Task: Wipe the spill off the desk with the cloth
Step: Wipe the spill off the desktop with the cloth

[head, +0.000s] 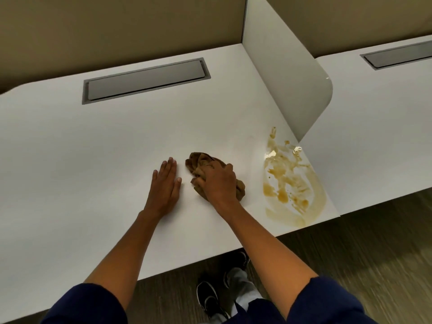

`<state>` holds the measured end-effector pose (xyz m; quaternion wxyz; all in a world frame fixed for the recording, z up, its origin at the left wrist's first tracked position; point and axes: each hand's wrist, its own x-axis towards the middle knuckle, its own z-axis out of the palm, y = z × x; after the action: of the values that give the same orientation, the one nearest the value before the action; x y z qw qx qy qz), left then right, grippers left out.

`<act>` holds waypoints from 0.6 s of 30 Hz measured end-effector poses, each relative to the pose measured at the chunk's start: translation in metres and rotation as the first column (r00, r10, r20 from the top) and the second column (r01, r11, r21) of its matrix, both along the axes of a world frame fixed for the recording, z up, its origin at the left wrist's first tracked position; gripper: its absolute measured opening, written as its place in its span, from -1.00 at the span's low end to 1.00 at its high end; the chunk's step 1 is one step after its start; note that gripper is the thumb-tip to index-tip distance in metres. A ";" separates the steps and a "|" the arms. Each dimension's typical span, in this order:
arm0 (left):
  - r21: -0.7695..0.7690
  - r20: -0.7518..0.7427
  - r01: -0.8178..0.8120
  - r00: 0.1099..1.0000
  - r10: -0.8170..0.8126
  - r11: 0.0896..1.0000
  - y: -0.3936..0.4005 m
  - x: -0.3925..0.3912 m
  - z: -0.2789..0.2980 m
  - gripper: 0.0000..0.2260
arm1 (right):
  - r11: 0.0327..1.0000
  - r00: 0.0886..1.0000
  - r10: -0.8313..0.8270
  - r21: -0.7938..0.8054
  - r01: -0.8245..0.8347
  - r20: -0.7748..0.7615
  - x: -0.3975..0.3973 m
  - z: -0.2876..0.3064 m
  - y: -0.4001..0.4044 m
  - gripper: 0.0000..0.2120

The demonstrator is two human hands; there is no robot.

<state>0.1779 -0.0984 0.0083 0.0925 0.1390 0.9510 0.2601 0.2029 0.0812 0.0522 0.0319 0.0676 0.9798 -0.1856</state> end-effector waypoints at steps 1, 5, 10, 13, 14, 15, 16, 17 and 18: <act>-0.004 0.004 -0.002 1.000 0.002 1.000 -0.003 0.004 -0.001 -0.41 | 1.000 1.000 0.013 -0.004 -0.014 -0.012 0.010 -0.001 -0.005 -0.71; -0.088 0.006 0.018 1.000 -0.017 0.996 -0.010 0.018 -0.006 -0.50 | 0.997 0.997 0.073 0.014 -0.073 -0.030 0.045 -0.004 -0.017 -0.73; -0.133 0.024 0.015 1.000 -0.012 0.991 -0.010 0.027 -0.007 -0.49 | 0.993 0.994 0.110 0.046 -0.111 0.029 0.076 -0.008 -0.024 -0.66; -0.153 0.026 0.021 1.000 -0.017 0.988 -0.008 0.032 -0.008 -0.48 | 0.991 0.989 0.125 0.040 -0.128 0.074 0.092 -0.007 -0.023 -0.60; -0.158 0.024 0.020 1.000 -0.017 0.987 -0.008 0.033 -0.008 -0.47 | 0.991 0.989 0.124 0.045 -0.128 0.083 0.097 -0.006 -0.021 -0.59; -0.165 0.019 0.021 1.000 -0.018 0.986 -0.007 0.034 -0.008 -0.46 | 0.991 0.989 0.120 0.054 -0.125 0.089 0.102 -0.006 -0.019 -0.58; -0.171 0.016 0.021 1.000 -0.019 0.985 -0.007 0.035 -0.009 -0.46 | 0.992 0.990 0.105 0.058 -0.111 0.089 0.107 -0.006 -0.016 -0.58; -0.175 0.015 0.020 1.000 -0.018 0.984 -0.007 0.035 -0.008 -0.45 | 0.995 0.994 0.073 0.057 -0.078 0.082 0.111 -0.006 -0.012 -0.57; -0.178 0.015 0.019 1.000 -0.016 0.984 -0.006 0.035 -0.008 -0.44 | 0.998 0.998 0.020 0.064 -0.024 0.067 0.113 -0.007 -0.006 -0.57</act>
<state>0.2134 -0.1048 0.0001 0.1131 0.1368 0.9686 0.1740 0.3160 0.0755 0.0456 0.0642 0.0639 0.9843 -0.1513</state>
